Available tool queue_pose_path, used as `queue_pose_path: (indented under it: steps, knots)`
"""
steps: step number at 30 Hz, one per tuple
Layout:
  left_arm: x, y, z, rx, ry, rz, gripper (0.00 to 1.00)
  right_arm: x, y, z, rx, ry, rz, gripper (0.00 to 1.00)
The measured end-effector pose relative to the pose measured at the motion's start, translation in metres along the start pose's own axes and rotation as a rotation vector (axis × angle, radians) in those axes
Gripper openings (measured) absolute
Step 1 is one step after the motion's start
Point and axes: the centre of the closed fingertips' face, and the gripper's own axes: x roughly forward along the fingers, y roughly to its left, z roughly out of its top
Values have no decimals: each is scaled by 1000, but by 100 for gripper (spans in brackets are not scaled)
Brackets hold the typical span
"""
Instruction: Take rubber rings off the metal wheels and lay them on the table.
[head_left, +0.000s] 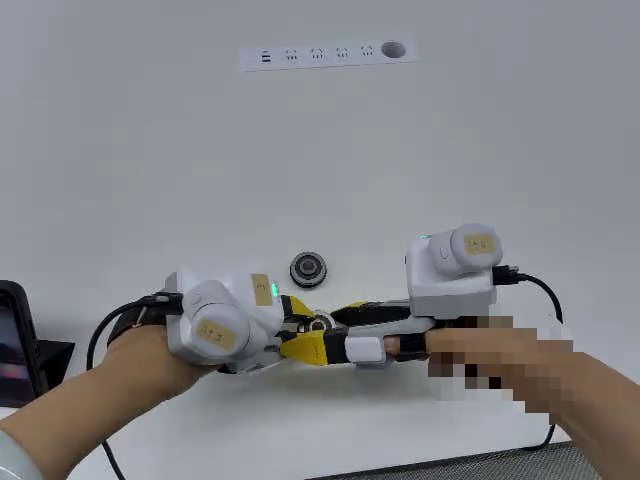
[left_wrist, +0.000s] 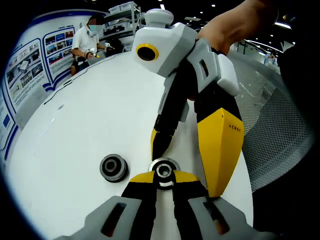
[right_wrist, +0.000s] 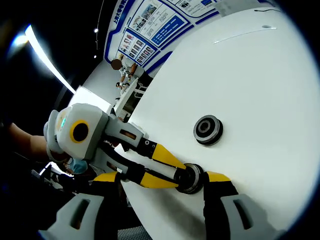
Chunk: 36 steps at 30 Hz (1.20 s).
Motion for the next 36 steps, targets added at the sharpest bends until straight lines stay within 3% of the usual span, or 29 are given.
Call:
queue_pose_path:
  steps: [21,31,36]
  knots:
    - [0,0,0,-7,0,3,11,-9,6,-11,18,12,17,68]
    - [0,0,-1,-8,-1,4,11,-12,5,-10,34,3,17,64]
    - [0,0,-1,-10,-2,5,11,-11,-3,-10,63,-2,2,57]
